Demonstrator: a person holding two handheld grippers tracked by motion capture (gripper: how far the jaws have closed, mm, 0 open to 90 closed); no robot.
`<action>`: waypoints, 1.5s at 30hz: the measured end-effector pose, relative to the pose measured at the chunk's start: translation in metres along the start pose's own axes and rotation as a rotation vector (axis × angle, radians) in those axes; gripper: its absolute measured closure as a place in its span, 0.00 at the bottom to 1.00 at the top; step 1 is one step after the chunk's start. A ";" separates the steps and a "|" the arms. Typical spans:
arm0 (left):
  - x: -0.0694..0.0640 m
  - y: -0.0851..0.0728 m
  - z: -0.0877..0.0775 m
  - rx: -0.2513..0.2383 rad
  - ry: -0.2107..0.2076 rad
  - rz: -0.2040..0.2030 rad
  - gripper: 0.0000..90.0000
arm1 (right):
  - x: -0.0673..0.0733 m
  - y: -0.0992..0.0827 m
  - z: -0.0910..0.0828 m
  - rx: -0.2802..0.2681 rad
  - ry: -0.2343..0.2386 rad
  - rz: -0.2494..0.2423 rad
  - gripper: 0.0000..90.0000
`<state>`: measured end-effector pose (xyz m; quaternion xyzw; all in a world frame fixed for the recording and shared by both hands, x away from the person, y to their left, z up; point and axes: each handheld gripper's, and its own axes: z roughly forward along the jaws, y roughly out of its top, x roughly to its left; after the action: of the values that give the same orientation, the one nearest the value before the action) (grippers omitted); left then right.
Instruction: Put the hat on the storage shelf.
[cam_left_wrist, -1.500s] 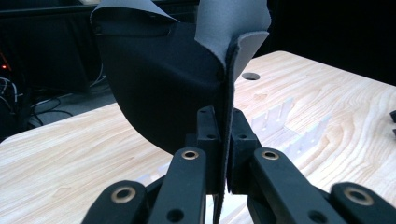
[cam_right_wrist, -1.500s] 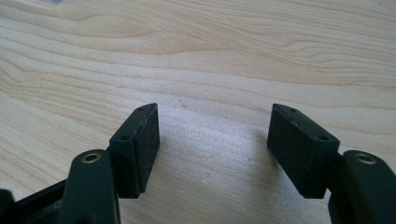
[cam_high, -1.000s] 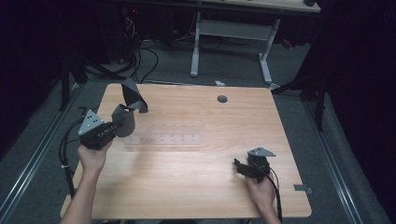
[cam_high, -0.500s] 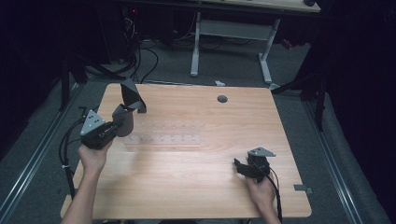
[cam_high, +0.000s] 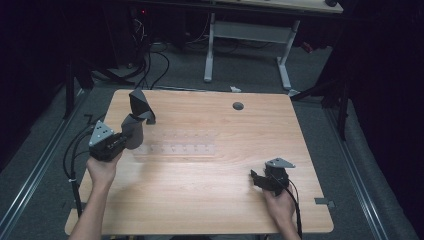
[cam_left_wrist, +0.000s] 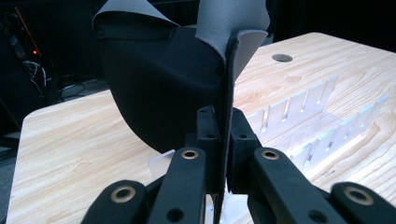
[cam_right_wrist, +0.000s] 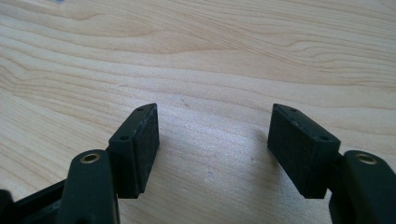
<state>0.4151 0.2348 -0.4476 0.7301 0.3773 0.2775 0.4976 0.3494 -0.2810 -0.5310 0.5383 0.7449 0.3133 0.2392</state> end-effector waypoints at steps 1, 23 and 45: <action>-0.002 0.000 0.001 0.004 0.003 0.012 0.96 | 0.000 0.000 0.000 0.000 0.000 0.000 0.38; 0.000 -0.012 0.002 0.037 -0.001 -0.069 0.95 | 0.000 0.000 0.000 0.000 0.000 0.004 0.38; -0.004 -0.021 -0.004 0.142 0.041 -0.136 0.70 | 0.000 0.000 0.000 0.000 0.002 0.001 0.38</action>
<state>0.4041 0.2387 -0.4659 0.7303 0.4548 0.2304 0.4547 0.3491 -0.2808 -0.5311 0.5382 0.7449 0.3140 0.2384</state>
